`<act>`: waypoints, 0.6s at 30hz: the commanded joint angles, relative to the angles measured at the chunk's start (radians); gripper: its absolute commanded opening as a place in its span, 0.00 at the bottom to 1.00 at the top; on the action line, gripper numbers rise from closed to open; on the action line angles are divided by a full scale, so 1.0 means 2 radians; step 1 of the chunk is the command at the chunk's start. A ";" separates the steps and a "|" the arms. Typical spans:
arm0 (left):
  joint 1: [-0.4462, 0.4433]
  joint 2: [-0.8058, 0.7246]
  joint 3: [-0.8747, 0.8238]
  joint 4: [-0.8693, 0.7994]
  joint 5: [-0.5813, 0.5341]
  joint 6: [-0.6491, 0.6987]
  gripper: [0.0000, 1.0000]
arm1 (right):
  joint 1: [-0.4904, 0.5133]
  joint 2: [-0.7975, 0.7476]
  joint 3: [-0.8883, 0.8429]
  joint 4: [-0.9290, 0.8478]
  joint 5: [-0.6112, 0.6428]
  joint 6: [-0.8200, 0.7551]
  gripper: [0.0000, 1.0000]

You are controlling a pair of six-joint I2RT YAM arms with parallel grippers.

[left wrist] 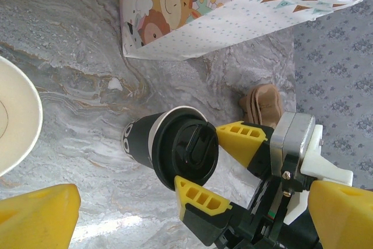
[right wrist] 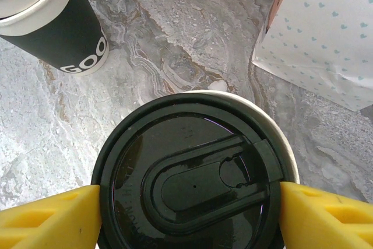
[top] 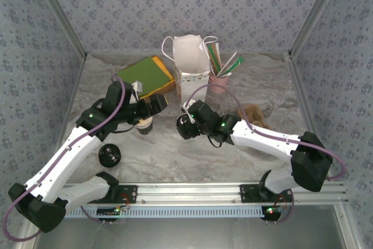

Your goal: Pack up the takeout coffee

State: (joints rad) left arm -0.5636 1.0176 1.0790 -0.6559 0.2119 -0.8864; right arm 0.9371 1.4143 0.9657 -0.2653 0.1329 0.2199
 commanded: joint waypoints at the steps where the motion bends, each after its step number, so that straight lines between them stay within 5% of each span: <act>1: -0.003 0.000 0.011 -0.009 -0.003 0.008 1.00 | 0.004 -0.011 0.009 -0.024 0.014 -0.005 0.78; 18: -0.003 0.004 0.010 -0.005 0.000 0.010 1.00 | -0.004 -0.007 0.017 -0.017 0.005 -0.003 0.78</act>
State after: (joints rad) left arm -0.5636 1.0187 1.0790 -0.6552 0.2123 -0.8860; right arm 0.9337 1.4071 0.9676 -0.2844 0.1429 0.2199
